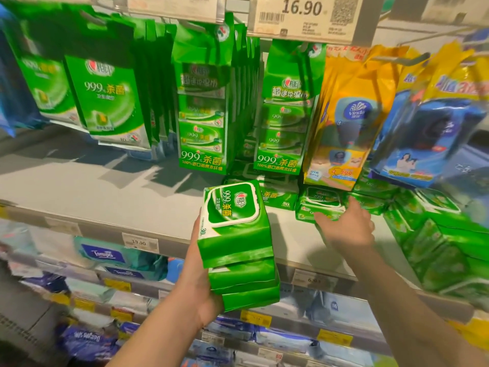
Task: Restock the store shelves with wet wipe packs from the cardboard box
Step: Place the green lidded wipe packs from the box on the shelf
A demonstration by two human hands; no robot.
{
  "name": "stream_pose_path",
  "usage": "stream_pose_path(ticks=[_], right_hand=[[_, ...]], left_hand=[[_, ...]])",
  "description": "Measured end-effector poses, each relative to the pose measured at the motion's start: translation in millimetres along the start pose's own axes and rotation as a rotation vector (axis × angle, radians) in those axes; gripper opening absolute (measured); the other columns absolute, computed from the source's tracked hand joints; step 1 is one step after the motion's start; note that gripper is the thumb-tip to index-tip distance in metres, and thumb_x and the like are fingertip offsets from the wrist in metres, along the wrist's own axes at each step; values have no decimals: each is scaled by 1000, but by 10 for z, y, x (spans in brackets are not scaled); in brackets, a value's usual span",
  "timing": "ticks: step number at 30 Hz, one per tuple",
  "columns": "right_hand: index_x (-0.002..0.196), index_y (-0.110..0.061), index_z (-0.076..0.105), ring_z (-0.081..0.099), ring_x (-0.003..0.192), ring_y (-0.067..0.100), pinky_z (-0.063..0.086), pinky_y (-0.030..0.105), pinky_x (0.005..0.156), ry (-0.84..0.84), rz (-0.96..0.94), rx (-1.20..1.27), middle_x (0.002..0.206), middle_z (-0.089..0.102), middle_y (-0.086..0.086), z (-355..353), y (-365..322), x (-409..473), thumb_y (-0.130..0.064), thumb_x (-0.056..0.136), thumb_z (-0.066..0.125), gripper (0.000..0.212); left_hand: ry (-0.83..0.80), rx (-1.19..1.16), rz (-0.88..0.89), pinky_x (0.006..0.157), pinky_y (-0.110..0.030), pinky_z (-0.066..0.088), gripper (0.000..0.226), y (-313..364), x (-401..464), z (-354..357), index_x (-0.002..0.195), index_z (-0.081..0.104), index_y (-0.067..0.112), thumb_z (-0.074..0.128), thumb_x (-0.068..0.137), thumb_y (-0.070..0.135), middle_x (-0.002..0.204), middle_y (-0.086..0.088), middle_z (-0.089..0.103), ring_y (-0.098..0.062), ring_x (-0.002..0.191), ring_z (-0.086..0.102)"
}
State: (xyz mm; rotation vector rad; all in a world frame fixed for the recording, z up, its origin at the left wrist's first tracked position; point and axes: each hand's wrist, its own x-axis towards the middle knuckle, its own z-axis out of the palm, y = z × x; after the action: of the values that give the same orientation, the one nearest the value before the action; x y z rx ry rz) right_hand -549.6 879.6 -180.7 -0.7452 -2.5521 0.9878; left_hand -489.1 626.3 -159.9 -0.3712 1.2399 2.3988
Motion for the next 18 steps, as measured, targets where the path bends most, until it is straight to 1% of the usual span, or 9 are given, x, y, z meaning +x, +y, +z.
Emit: stream_pose_path(ticks=[1, 3, 6, 8, 10, 12, 13, 15, 18], right_hand=[[159, -12, 27, 30, 144, 39, 28, 51, 117, 4, 51, -22, 157, 34, 17, 6, -44, -110, -50, 86, 72, 93], [152, -14, 40, 32, 139, 38, 28, 51, 114, 120, -5, -42, 151, 40, 16, 50, 20, -304, -46, 88, 71, 78], [130, -14, 63, 45, 122, 37, 33, 43, 99, 291, -257, 43, 131, 56, 12, 161, -109, -622, -46, 86, 64, 55], [122, -23, 65, 52, 113, 23, 36, 34, 94, 225, -405, 182, 118, 59, -5, 106, -219, -863, -56, 85, 51, 52], [119, -37, 60, 57, 102, 8, 45, 30, 87, 60, -415, 408, 108, 59, -16, -26, -420, -1119, -66, 83, 48, 49], [126, -42, 54, 59, 102, 8, 48, 26, 83, -69, -460, 519, 110, 58, -15, -146, -595, -1338, -81, 78, 49, 61], [131, -43, 51, 57, 106, 6, 48, 23, 85, -116, -510, 505, 115, 56, -16, -183, -660, -1428, -86, 74, 50, 72], [138, -41, 44, 51, 117, 0, 46, 15, 90, -163, -547, 445, 127, 48, -17, -179, -733, -1529, -80, 64, 60, 85], [137, -44, 38, 48, 123, -3, 46, 20, 98, -120, -484, 404, 131, 45, -24, -158, -778, -1569, -71, 51, 70, 95]], left_hand=[[-10, -1, -5, 61, -34, 57, 59, 0, 11, -13, 59, 69, 18, 44, 102, 51, 66, -7, 66, -25, 55, 64], [-35, -6, -18, 57, -32, 56, 62, -3, 39, -43, 56, 68, 19, 43, 102, 51, 64, -6, 65, -24, 52, 64], [-91, -19, -13, 57, -32, 56, 63, -14, 66, -50, 57, 71, 19, 41, 104, 50, 65, -6, 68, -24, 53, 65], [-113, -12, -14, 61, -34, 57, 63, -20, 77, -49, 62, 74, 20, 41, 104, 51, 71, -8, 72, -25, 58, 69], [-131, -16, -4, 76, -44, 60, 57, -2, 87, -28, 80, 80, 20, 42, 103, 57, 87, -11, 76, -31, 74, 74], [-171, -32, -22, 101, -59, 50, 59, 9, 104, 7, 117, 76, 21, 41, 100, 66, 118, -17, 73, -40, 108, 70], [-190, -40, -40, 107, -61, 45, 65, 6, 113, 22, 129, 70, 21, 39, 99, 69, 128, -19, 69, -43, 119, 65], [-201, -62, -61, 102, -53, 48, 71, 0, 129, 48, 135, 66, 20, 36, 99, 72, 132, -20, 66, -41, 122, 64], [-230, -72, -42, 87, -43, 55, 70, -5, 71, 110, 131, 69, 20, 39, 97, 73, 126, -16, 71, -36, 113, 70]])
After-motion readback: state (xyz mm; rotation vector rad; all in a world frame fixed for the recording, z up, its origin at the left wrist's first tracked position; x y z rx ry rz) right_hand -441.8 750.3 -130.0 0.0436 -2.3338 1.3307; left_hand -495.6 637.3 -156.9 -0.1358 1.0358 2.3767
